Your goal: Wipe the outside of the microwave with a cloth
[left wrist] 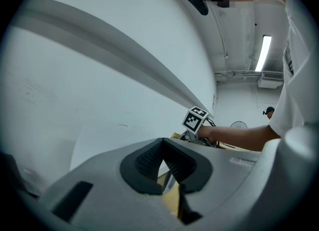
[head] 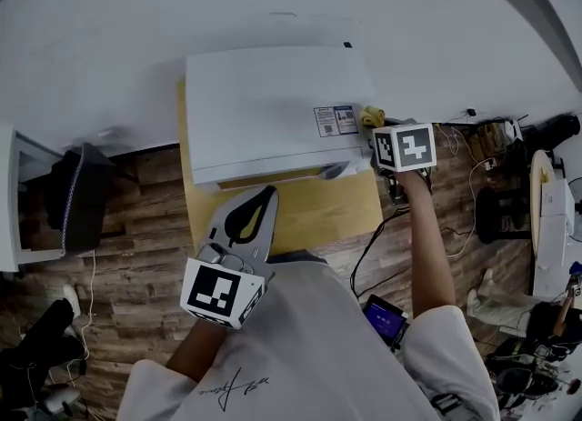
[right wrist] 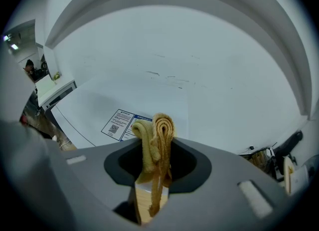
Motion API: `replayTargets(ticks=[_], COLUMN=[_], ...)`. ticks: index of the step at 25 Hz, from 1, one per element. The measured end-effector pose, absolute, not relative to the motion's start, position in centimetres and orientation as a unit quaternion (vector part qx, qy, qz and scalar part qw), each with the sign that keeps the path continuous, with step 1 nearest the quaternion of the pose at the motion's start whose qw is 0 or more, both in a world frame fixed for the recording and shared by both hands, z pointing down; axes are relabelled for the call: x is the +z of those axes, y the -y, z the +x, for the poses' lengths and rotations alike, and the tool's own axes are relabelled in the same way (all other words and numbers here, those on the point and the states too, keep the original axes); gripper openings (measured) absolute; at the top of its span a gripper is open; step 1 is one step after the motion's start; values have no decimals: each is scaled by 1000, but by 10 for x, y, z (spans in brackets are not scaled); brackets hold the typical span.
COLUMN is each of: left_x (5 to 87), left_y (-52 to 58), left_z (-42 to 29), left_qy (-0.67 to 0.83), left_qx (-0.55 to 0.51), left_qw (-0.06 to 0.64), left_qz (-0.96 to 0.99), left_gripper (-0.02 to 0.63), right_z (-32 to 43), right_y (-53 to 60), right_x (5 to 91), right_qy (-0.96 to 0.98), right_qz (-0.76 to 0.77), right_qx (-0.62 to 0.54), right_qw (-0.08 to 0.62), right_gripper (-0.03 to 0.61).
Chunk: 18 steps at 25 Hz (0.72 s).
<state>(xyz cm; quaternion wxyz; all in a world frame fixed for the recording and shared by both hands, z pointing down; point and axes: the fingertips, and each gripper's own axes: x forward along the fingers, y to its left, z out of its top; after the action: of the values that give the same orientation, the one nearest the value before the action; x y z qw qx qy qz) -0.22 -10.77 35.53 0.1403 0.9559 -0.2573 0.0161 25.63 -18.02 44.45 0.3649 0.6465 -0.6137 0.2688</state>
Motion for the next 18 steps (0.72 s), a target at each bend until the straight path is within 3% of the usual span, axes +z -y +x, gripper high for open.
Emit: replayTargets(ticks=[18], left_x=[357], left_y=[119], left_z=[-31], left_qy=[277], left_qx=[13], left_qw=[141], left_qz=[950], left_gripper=[-11], right_z=[193], right_y=[191], right_x=[444], right_qy=[644], right_qz=[630], right_qx=[270], right_qw=[340], right_gripper=[124])
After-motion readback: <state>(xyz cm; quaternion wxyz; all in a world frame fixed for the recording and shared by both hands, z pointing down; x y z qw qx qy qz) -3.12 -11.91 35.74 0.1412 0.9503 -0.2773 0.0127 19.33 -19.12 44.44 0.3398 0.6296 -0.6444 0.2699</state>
